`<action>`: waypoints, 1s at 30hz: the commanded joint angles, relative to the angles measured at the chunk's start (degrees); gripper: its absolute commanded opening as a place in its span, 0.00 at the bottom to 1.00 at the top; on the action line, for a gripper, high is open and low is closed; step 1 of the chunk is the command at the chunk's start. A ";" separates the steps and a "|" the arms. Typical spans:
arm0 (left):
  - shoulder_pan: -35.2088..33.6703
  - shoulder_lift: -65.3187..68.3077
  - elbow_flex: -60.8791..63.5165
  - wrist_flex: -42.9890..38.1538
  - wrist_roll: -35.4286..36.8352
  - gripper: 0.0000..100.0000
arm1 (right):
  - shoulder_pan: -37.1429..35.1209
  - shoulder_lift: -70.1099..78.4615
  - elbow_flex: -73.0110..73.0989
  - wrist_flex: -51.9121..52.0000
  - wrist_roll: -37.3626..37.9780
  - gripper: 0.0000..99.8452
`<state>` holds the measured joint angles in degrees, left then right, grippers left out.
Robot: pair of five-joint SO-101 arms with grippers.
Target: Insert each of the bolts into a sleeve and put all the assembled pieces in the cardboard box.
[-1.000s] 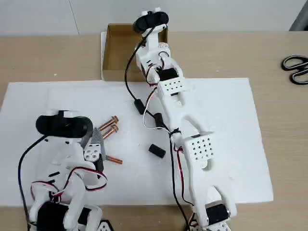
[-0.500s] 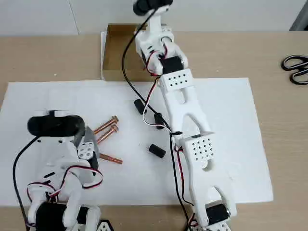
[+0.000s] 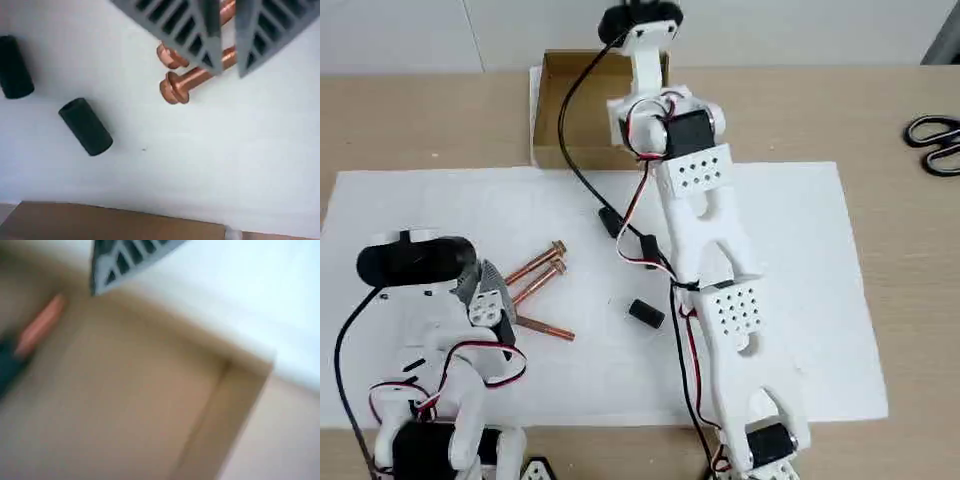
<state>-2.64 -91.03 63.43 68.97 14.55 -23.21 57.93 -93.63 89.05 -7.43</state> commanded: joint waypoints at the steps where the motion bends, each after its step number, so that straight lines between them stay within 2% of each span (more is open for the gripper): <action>1: -0.18 -0.26 -0.57 -1.49 1.23 0.01 | -1.63 -6.99 -2.46 7.08 -2.90 0.19; 12: -0.26 -0.35 -0.75 -1.49 1.93 0.01 | -6.90 -12.44 -1.49 8.22 -6.51 0.19; 15: -0.26 -0.35 -2.51 -1.14 1.93 0.01 | -6.90 -15.87 5.98 8.40 -6.68 0.19; 23: -0.26 -0.35 -3.03 -1.14 1.93 0.01 | -6.90 -32.66 36.75 7.60 -8.53 0.19; 30: -0.26 -0.35 -2.95 -1.14 1.93 0.01 | -5.67 -35.74 50.37 7.34 -9.32 0.19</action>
<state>-2.64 -91.30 62.46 68.97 16.22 -29.36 25.85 -46.24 96.70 -16.22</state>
